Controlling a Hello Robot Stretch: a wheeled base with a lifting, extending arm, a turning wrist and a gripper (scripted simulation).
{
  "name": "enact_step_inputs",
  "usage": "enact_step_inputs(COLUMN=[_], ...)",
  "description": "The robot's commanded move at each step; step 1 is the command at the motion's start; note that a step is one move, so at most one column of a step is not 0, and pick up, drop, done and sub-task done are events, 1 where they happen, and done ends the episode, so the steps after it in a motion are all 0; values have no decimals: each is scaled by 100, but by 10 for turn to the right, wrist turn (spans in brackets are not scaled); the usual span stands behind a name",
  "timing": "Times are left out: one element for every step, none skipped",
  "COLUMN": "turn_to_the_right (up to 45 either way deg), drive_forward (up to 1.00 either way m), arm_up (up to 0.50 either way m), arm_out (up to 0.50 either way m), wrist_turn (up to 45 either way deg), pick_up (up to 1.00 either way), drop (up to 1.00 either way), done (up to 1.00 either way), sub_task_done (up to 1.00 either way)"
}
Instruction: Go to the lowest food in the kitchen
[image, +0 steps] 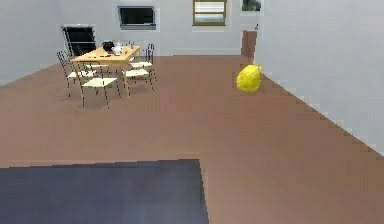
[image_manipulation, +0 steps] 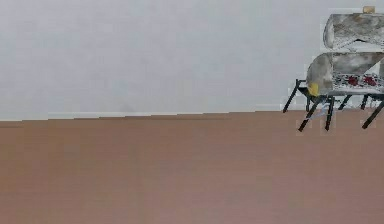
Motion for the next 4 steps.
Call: enact_step_inputs(turn_to_the_right=[30, 0, 0, 0], drive_forward=[0, 100, 100, 100], arm_up=[0, 0, 0, 0], arm_out=[0, 0, 0, 0], wrist_turn=[0, 0, 0, 0], pick_up=[0, 0, 0, 0], drop=[0, 0, 0, 0], done=[0, 0, 0, 0], sub_task_done=[0, 0, 0, 0])
